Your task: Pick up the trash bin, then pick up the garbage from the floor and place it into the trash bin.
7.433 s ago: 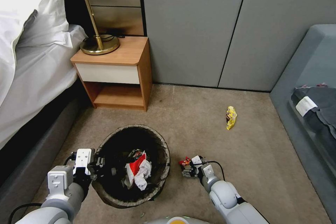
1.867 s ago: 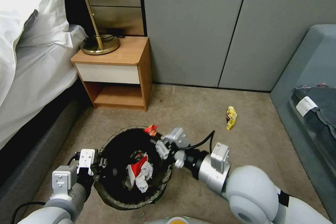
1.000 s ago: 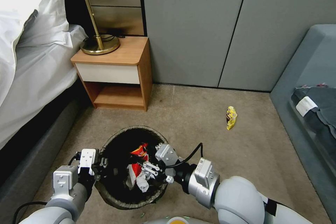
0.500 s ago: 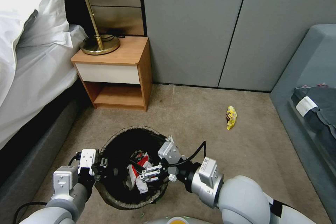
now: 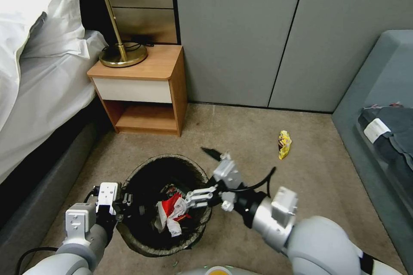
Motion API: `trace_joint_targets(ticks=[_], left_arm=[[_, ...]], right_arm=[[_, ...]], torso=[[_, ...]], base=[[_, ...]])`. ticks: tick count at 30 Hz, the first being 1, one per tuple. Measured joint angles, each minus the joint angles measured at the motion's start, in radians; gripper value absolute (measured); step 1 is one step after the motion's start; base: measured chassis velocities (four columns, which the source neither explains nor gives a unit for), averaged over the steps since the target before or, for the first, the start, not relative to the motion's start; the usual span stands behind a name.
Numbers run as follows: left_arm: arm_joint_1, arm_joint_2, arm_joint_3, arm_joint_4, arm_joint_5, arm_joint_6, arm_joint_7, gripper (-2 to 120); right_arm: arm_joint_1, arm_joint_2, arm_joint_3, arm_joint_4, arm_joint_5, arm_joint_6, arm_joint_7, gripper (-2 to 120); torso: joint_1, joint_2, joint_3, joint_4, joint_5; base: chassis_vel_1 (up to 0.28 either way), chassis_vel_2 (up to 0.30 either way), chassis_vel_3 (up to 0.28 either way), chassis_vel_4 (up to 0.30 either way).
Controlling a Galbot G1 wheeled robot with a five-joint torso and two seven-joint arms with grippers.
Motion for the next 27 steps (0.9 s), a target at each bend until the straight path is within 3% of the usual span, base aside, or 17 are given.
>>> trace_joint_targets(ticks=[8, 11, 15, 17, 22, 27], left_arm=[[-0.009, 0.004, -0.003, 0.000, -0.002, 0.000, 0.010, 1], [-0.013, 0.002, -0.006, 0.000, 0.000, 0.000, 0.012, 1], [-0.016, 0.002, -0.008, 0.000, 0.000, 0.000, 0.014, 1], [-0.023, 0.003, -0.011, 0.000, -0.001, 0.000, 0.015, 1], [-0.026, -0.009, -0.011, 0.000, -0.001, 0.000, 0.017, 1], [-0.026, -0.014, -0.013, 0.000, -0.001, 0.000, 0.017, 1]], right_arm=[[-0.145, 0.021, 0.202, 0.003, -0.027, 0.128, 0.093, 100], [-0.198, 0.075, 0.318, 0.003, -0.058, 0.151, 0.161, 100], [-0.235, 0.120, 0.395, -0.012, -0.130, 0.181, 0.155, 100], [-0.294, 0.185, 0.499, -0.074, -0.247, 0.249, 0.108, 100], [-0.371, 0.291, 0.601, -0.128, -0.288, 0.304, 0.072, 100], [-0.404, 0.347, 0.628, -0.152, -0.302, 0.335, 0.069, 100]], torso=[[0.000, 0.000, 0.000, 0.0002, 0.0000], [0.000, 0.000, 0.000, -0.0001, 0.0001], [0.000, 0.000, 0.000, 0.0002, -0.0001], [0.000, 0.000, 0.000, 0.0001, 0.0003], [0.000, 0.000, 0.000, -0.0001, 0.0000], [0.000, 0.000, 0.000, 0.0000, 0.0000]], base=[[0.000, 0.000, 0.000, 0.000], [0.000, 0.000, 0.000, 0.000], [0.000, 0.000, 0.000, 0.000], [0.000, 0.000, 0.000, 0.000], [0.000, 0.000, 0.000, 0.000], [-0.023, -0.012, -0.014, -0.020]])
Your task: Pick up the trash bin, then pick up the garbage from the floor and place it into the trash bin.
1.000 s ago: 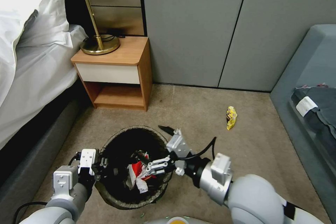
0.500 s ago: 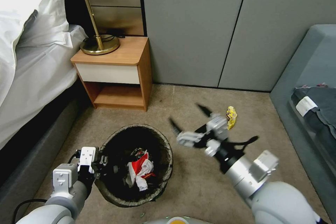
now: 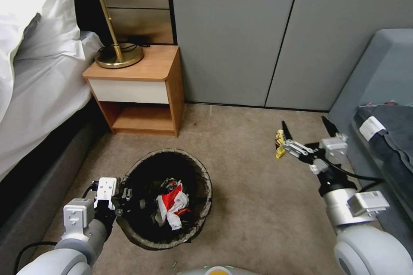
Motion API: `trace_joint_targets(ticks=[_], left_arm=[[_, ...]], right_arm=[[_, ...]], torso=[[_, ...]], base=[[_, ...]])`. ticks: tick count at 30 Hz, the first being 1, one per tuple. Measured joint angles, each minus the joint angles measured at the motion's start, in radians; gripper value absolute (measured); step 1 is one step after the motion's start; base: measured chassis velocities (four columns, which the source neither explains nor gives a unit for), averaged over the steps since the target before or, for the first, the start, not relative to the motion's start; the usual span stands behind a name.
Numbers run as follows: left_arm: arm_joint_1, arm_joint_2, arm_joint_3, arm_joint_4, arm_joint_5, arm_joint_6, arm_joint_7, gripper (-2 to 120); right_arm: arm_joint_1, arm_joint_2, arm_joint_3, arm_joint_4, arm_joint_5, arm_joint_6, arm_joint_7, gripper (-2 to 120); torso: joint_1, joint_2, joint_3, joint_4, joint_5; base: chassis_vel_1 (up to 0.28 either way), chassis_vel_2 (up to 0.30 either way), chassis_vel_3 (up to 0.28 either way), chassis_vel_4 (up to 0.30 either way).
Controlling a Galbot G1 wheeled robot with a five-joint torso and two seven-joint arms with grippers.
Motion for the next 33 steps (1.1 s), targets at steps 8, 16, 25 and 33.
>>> trace_joint_targets(ticks=[8, 16, 25, 33], left_arm=[[0.004, -0.004, -0.003, 0.000, 0.000, 0.000, 0.000, 1], [0.003, -0.002, -0.005, 0.000, -0.001, 0.000, -0.001, 1], [0.000, -0.003, -0.006, 0.000, -0.022, 0.000, -0.016, 1], [0.001, -0.007, -0.006, 0.000, -0.023, 0.000, -0.018, 1]], right_arm=[[-0.027, 0.051, 0.018, -0.028, -0.029, 0.041, -0.013, 100], [-0.019, 0.046, -0.006, -0.028, -0.029, 0.038, -0.009, 100], [-0.006, 0.041, -0.025, -0.021, -0.011, -0.025, -0.001, 100], [0.002, 0.041, -0.049, -0.028, -0.004, -0.044, 0.048, 100]], torso=[[0.000, 0.000, 0.000, 0.0000, 0.0000], [0.000, 0.000, 0.000, 0.0002, -0.0001], [0.000, 0.000, 0.000, 0.0001, 0.0000], [0.000, 0.000, 0.000, 0.0001, 0.0000]], base=[[-0.049, -0.050, -0.054, -0.043], [-0.030, -0.039, -0.043, -0.044], [-0.009, -0.017, -0.012, -0.015], [0.000, 0.000, 0.000, 0.000]])
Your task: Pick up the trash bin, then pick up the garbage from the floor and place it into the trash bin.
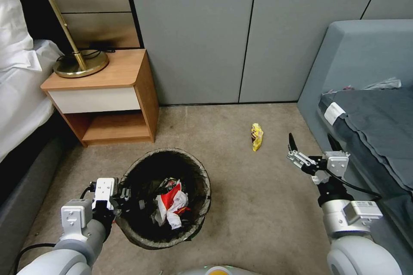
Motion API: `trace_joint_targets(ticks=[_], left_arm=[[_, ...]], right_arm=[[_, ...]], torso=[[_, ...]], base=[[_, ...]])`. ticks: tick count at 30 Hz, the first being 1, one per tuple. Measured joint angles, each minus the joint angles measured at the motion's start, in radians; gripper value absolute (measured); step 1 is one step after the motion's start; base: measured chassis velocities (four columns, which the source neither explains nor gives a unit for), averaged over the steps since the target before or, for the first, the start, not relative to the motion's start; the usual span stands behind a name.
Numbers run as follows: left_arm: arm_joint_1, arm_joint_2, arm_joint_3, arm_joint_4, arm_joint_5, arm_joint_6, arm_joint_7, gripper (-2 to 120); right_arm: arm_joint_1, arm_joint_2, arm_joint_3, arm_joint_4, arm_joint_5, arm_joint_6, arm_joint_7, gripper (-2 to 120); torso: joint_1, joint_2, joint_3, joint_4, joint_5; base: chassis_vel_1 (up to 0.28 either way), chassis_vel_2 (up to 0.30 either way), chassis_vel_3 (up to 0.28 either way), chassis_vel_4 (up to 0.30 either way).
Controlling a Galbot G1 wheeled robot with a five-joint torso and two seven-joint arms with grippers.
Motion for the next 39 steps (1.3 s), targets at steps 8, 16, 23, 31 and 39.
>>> trace_joint_targets(ticks=[8, 16, 23, 31, 39], left_arm=[[0.004, 0.000, -0.001, 0.000, 0.000, 0.000, 0.000, 1], [0.007, 0.003, -0.004, 0.000, -0.001, 0.000, 0.000, 1], [0.006, 0.001, -0.002, 0.000, 0.001, 0.000, 0.000, 1], [0.006, -0.001, -0.003, 0.000, 0.001, 0.000, 0.001, 1], [0.007, -0.002, -0.005, 0.000, 0.002, 0.000, 0.001, 1]], right_arm=[[0.011, -0.002, -0.033, -0.005, -0.007, -0.016, 0.030, 100], [0.011, 0.000, -0.047, -0.005, -0.010, -0.025, 0.037, 100], [0.011, 0.004, -0.059, -0.005, -0.012, -0.029, 0.038, 100], [0.015, 0.007, -0.066, -0.008, -0.015, -0.030, 0.040, 100], [0.018, 0.012, -0.074, -0.015, -0.014, -0.014, 0.040, 100]], torso=[[0.000, 0.000, 0.000, 0.0001, 0.0000], [0.000, 0.000, 0.000, 0.0000, 0.0000], [0.000, 0.000, 0.000, 0.0000, 0.0000], [0.000, 0.000, 0.000, 0.0000, -0.0001], [0.000, 0.000, 0.000, -0.0002, 0.0001]], base=[[0.000, 0.000, 0.000, 0.000], [-0.117, 0.121, 0.112, -0.127], [-0.207, 0.222, 0.219, -0.203], [-0.187, 0.177, 0.180, -0.179], [-0.174, 0.177, 0.167, -0.181]])
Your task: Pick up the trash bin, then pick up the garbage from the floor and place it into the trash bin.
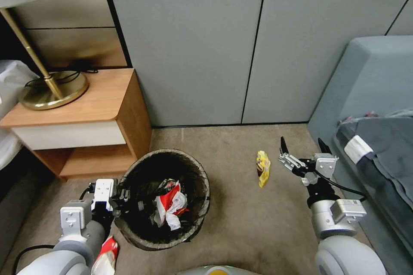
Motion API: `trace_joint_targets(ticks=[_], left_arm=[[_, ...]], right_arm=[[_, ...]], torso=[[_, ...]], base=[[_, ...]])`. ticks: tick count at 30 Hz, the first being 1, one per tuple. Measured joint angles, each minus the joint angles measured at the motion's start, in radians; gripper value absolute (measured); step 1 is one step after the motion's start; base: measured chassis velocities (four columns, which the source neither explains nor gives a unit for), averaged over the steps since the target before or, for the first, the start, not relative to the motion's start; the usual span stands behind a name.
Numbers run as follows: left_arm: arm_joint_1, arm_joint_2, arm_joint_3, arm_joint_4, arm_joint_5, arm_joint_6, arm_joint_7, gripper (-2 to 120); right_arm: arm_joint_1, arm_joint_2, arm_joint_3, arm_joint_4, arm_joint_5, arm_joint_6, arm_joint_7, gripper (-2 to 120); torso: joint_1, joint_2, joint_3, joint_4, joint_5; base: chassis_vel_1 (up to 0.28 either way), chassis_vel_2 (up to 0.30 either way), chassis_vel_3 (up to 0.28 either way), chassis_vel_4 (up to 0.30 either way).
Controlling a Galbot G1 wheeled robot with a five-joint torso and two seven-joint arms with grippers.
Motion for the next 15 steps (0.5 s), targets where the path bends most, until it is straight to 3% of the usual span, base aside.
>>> trace_joint_targets(ticks=[4, 15], left_arm=[[0.002, -0.001, 0.001, 0.000, 0.001, 0.000, 0.000, 1], [0.006, 0.002, -0.004, 0.000, -0.001, 0.000, 0.001, 1]], right_arm=[[0.016, -0.010, -0.004, -0.017, 0.007, -0.016, 0.007, 100], [0.069, -0.049, -0.037, -0.097, 0.075, -0.142, 0.026, 100]], torso=[[0.000, 0.000, 0.000, 0.0003, -0.0001], [0.000, 0.000, 0.000, 0.0003, 0.0000]], base=[[-0.083, 0.098, 0.118, -0.075], [0.000, 0.000, 0.000, 0.000]])
